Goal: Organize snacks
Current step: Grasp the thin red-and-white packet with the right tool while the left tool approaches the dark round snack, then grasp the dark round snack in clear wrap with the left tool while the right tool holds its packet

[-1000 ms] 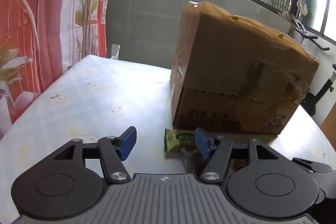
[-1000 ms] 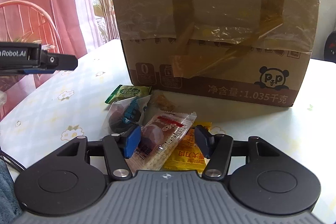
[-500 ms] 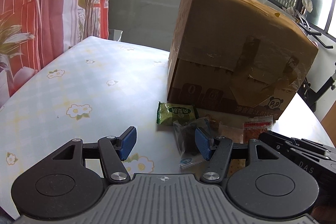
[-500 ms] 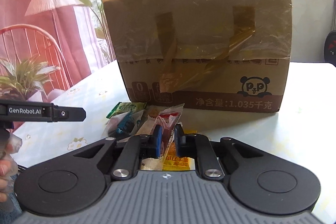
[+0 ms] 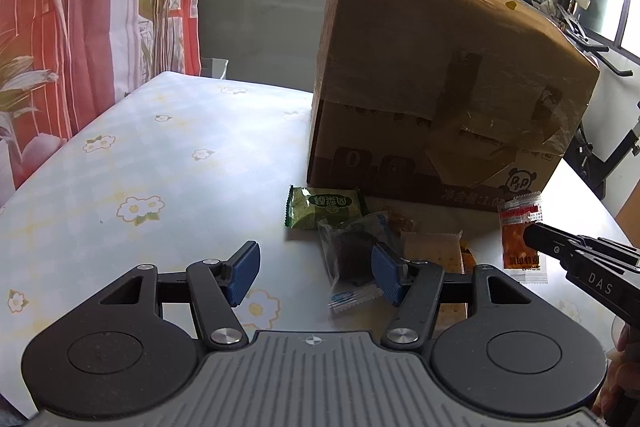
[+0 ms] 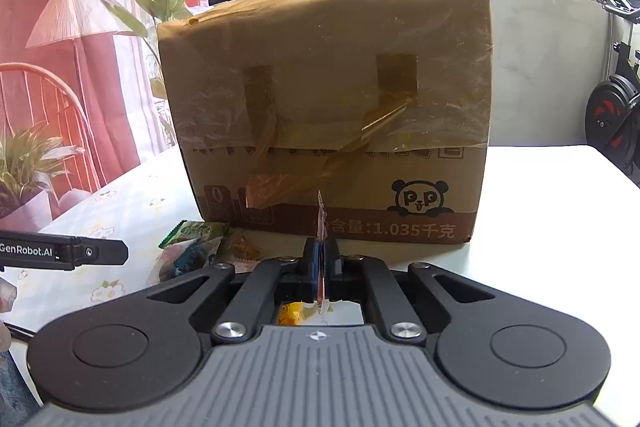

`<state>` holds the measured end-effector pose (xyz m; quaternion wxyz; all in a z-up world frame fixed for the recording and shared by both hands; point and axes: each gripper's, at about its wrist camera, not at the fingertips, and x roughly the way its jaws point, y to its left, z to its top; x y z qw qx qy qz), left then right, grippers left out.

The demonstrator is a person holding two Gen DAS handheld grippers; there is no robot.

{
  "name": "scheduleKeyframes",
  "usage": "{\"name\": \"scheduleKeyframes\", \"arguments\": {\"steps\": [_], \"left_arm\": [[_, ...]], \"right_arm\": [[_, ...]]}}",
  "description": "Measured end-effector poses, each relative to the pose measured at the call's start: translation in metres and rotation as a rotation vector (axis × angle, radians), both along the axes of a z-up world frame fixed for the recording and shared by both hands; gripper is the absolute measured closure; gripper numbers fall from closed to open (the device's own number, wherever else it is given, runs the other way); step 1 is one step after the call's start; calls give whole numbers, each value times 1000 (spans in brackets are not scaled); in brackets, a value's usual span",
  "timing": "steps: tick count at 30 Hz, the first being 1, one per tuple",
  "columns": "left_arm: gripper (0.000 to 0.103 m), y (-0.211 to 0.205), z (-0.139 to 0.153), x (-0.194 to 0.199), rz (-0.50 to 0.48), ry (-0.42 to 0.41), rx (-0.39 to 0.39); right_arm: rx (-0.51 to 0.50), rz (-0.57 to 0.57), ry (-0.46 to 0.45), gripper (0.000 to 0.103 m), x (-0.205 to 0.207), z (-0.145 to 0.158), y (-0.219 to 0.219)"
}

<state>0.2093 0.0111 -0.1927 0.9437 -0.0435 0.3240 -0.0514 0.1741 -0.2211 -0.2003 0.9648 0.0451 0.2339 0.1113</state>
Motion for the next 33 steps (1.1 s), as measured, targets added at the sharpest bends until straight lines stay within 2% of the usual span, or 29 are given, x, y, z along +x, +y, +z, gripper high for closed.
{"name": "scheduleKeyframes", "arguments": {"steps": [4,19,22,27,33], "left_arm": [[39,0,-1,-1,0,2,1],[38,-12,-6,2,9,29,41],[38,-12,-7,6,17,46,28],[38,-13,-3,22,32,61,-42],[38,-28,-10,47,22,81,-50]], "right_arm": [[19,17,21,100,1,-13,-1],[60,24,46,98,10,-25,-8],[69,31,57,98,12,-27,-9],[86,23,66,98,13,-28,-11],[87,20,70,98,14,-29,-11]]}}
